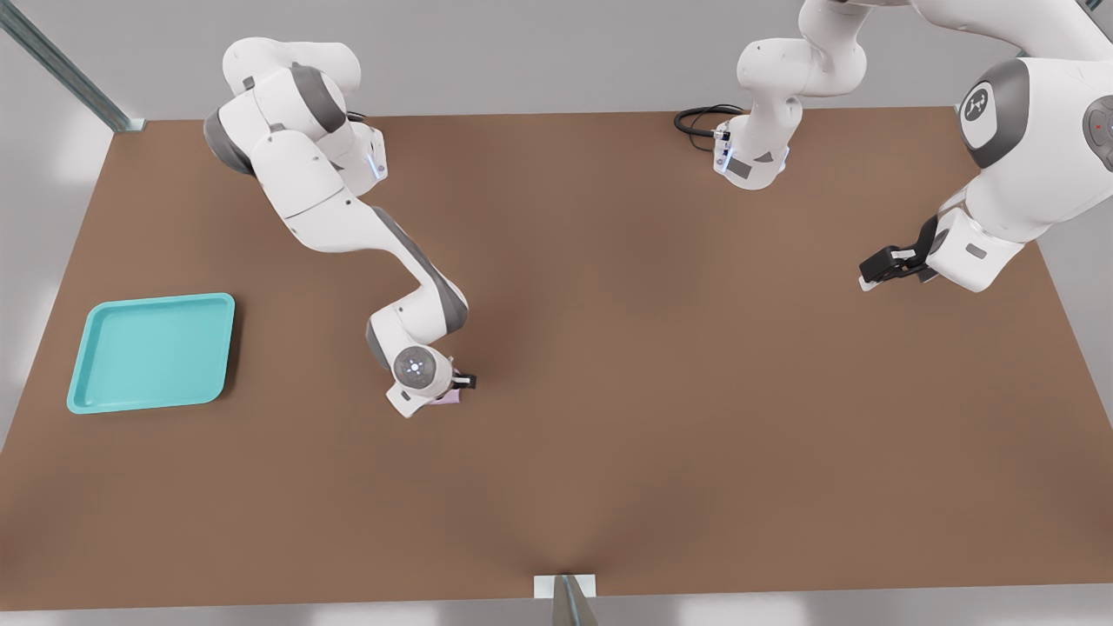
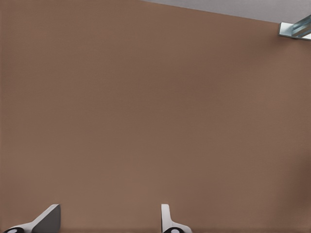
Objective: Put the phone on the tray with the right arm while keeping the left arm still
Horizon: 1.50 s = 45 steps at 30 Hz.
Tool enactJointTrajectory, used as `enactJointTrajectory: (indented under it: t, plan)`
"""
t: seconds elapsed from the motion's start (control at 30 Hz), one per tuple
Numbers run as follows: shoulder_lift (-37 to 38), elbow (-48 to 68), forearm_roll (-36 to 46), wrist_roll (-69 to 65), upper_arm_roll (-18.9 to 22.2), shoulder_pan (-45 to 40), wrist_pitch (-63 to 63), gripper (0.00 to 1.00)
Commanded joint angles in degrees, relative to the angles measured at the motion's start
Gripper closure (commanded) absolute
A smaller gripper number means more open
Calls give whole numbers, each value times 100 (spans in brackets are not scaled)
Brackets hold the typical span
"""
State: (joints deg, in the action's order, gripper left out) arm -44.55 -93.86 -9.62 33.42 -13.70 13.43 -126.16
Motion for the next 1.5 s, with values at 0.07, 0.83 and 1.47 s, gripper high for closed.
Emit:
enactJointTrajectory:
  t: [0.07, 0.83, 1.47]
  plan:
    - [-1, -1, 4, -600, -1, 19, -128, 0]
    - [1580, -607, 13, -2173, -27, -2037, 611, 26]
    - [1009, -986, 4, -6199, -27, -5395, 531, 23]
